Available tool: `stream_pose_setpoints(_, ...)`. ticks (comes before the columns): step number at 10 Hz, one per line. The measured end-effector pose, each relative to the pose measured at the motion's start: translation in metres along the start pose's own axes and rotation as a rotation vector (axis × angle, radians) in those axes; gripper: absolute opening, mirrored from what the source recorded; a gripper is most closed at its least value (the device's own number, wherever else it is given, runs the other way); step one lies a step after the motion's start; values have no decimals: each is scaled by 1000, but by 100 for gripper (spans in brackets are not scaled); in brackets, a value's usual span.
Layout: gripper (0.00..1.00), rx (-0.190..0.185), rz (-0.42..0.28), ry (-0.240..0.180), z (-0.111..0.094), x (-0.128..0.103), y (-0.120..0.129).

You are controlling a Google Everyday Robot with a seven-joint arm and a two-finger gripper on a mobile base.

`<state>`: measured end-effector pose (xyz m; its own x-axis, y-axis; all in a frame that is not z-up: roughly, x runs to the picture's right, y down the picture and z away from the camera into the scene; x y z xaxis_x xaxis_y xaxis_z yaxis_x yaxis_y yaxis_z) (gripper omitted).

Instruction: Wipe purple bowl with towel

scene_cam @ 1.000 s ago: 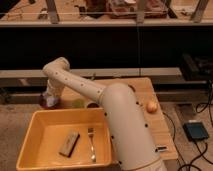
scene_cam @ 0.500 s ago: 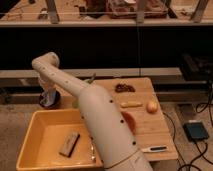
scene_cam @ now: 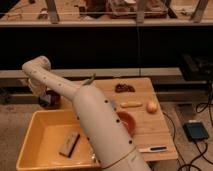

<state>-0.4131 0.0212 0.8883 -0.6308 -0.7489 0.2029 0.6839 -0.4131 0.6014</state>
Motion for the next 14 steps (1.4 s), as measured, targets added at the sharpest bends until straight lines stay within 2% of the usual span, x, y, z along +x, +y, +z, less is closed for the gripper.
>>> stream_pose_setpoints(2,0,20,-18,-11,-9,-28,-10)
stream_pose_setpoints(5,0,15,1,-19,-23,-57,11)
stream_pose_setpoints(7,0,-6,33,-21,-29,-66,29)
stream_pose_setpoints(10,0,-57,78,-21,-30,-52,62)
stream_pose_setpoints(12,0,-86,87,-18,-29,-30,78)
stream_pose_setpoints(14,0,-95,76,-15,-24,-12,73)
